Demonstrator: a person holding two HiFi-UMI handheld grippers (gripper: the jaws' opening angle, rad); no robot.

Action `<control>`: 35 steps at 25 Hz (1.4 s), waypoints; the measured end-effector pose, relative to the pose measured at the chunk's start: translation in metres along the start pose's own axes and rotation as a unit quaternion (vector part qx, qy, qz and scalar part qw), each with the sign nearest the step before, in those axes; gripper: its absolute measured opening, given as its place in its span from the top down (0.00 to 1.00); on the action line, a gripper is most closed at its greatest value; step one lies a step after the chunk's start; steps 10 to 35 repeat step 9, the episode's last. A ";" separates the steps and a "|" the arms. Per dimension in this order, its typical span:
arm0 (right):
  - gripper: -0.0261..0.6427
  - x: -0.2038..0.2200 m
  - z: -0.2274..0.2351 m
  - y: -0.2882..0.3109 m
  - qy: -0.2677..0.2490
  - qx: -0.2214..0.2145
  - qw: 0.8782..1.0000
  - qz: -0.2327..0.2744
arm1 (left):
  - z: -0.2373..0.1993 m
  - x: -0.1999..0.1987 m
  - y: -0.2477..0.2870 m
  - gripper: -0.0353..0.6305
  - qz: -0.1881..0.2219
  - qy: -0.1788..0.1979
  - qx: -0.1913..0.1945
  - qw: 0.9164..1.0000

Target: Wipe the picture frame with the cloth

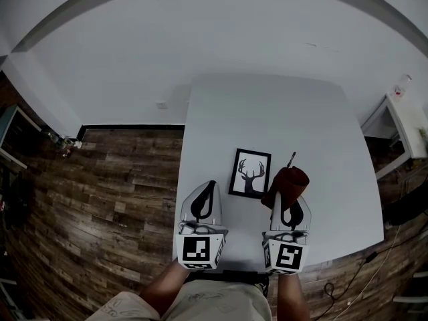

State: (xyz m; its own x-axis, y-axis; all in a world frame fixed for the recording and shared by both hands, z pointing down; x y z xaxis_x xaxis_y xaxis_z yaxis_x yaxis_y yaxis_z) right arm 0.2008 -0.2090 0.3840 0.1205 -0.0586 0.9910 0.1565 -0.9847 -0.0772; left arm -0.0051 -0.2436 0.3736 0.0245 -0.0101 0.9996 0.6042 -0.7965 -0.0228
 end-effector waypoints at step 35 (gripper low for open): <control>0.80 0.004 0.003 0.003 0.005 0.003 1.000 -0.003 | 0.003 -0.001 0.003 0.95 -0.001 0.005 0.002 1.000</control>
Point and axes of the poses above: the fingertips, and each gripper's own axes: y forward along the fingers, z to its right, x out of its underside, the point moved 7 cm from there along -y, backward along the fingers, and after that the axes turned 14 degrees about x, right-handed, at the moved point
